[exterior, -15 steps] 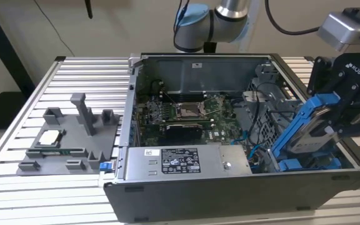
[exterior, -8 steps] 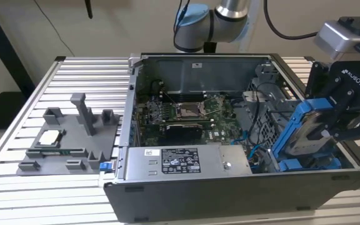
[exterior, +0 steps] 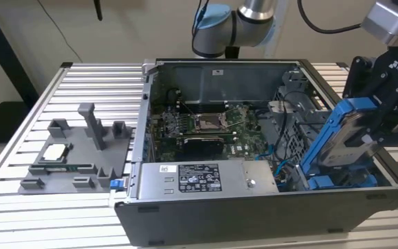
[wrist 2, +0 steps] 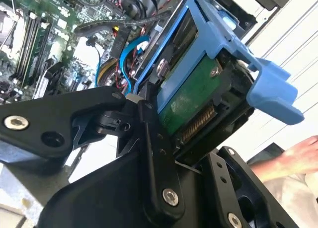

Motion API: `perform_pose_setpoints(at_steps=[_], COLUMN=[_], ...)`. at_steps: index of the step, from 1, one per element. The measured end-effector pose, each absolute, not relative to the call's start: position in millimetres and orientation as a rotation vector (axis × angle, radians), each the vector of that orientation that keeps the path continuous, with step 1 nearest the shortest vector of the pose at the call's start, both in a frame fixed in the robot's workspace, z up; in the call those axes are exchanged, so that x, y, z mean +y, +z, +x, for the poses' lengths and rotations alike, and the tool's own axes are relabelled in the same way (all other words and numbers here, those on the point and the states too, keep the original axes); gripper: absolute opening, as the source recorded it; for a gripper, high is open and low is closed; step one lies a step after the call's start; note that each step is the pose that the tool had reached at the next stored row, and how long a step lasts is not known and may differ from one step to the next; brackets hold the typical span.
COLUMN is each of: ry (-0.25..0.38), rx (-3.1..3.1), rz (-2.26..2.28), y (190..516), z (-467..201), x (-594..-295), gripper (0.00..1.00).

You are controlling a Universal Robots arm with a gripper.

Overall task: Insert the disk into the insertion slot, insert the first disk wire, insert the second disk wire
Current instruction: 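Insert the disk into the insertion slot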

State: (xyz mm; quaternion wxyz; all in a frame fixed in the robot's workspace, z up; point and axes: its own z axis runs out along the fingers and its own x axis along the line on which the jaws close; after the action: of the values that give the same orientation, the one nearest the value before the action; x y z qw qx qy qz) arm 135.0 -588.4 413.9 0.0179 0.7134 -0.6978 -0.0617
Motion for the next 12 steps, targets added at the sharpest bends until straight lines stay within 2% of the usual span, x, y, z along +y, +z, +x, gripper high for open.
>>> perform_pose_setpoints(at_steps=[4, 12], ry=[-0.220, -0.221], rx=[-2.152, -2.152], rz=[2.198, 2.197], y=[417.5, 417.5], z=[139.4, 140.5], x=[-588.4, -588.5], gripper=[0.33, 0.33])
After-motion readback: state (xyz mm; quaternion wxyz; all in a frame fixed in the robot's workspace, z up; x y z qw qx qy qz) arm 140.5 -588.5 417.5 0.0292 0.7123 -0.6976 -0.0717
